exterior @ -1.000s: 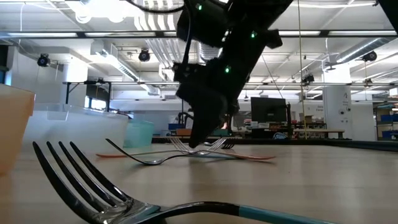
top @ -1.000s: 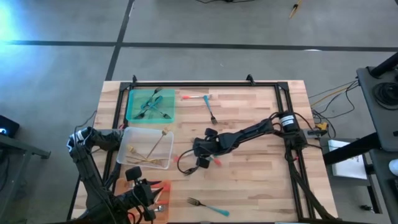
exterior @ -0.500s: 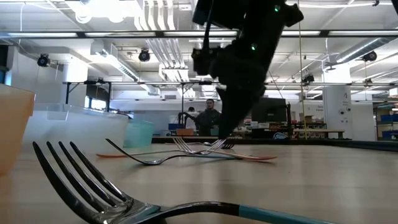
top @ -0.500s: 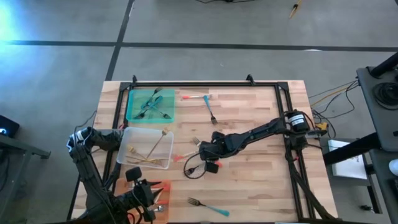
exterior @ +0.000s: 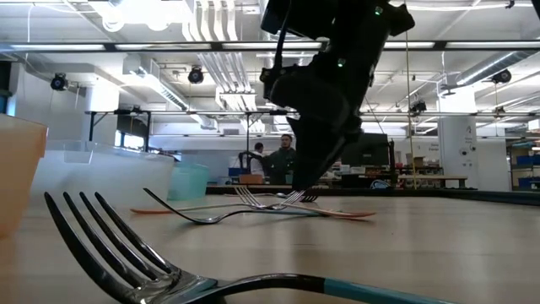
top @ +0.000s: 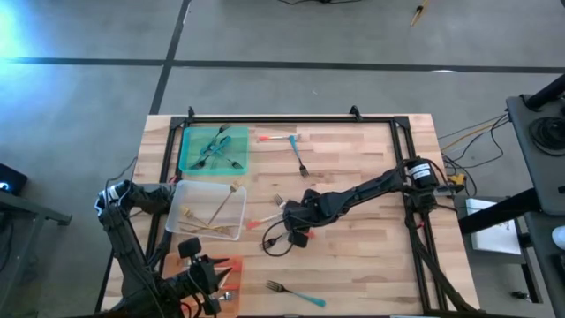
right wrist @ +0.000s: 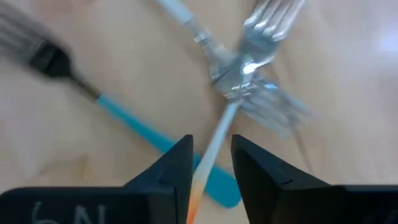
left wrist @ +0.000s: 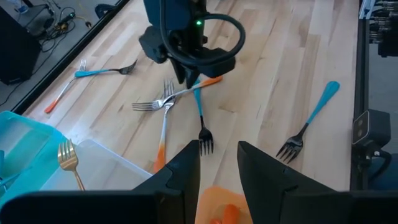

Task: Sort silverware by color (type)
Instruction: Put the orange fork into the orange bin

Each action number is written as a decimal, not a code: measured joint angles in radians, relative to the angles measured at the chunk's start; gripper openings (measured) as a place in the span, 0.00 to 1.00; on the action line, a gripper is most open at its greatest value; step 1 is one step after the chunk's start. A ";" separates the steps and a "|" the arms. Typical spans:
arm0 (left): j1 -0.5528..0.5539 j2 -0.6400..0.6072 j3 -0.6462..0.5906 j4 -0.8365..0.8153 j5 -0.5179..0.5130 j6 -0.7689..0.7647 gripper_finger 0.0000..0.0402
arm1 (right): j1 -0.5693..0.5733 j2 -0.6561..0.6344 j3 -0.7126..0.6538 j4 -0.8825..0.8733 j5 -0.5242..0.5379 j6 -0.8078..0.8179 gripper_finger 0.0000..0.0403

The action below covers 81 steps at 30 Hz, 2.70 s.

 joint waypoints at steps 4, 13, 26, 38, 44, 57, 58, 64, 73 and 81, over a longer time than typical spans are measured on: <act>0.000 0.000 0.000 0.000 0.000 0.000 0.23 | -0.001 0.000 0.000 0.002 0.052 0.073 0.28; -0.009 0.000 0.000 0.003 0.000 0.011 0.23 | -0.001 0.063 0.000 0.038 0.070 0.098 0.30; -0.038 0.000 0.000 0.008 0.000 0.011 0.23 | -0.019 0.103 0.004 0.052 0.064 0.093 0.25; -0.038 0.000 0.000 0.022 0.000 0.006 0.23 | -0.037 0.100 0.002 0.053 0.068 0.094 0.03; -0.038 0.000 0.000 0.022 0.000 0.004 0.23 | -0.037 0.060 0.008 0.025 0.081 0.069 0.03; -0.040 -0.001 -0.257 0.043 -0.274 -0.251 0.23 | 0.004 -0.118 0.021 0.057 0.152 -0.048 0.02; -0.035 -0.002 -0.300 0.042 -0.298 -0.312 0.23 | 0.006 -0.130 0.021 0.057 0.154 -0.068 0.02; 0.032 -0.027 -0.551 0.031 -0.409 -0.712 0.23 | -0.006 -0.211 0.021 0.065 0.166 -0.178 0.03; 0.189 -0.161 -0.739 0.030 -0.487 -0.762 0.23 | -0.093 -0.270 0.021 0.071 0.206 -0.332 0.03; 0.364 -0.306 -0.751 0.045 -0.205 -0.284 0.23 | -0.218 -0.264 0.004 0.059 0.205 -0.408 0.03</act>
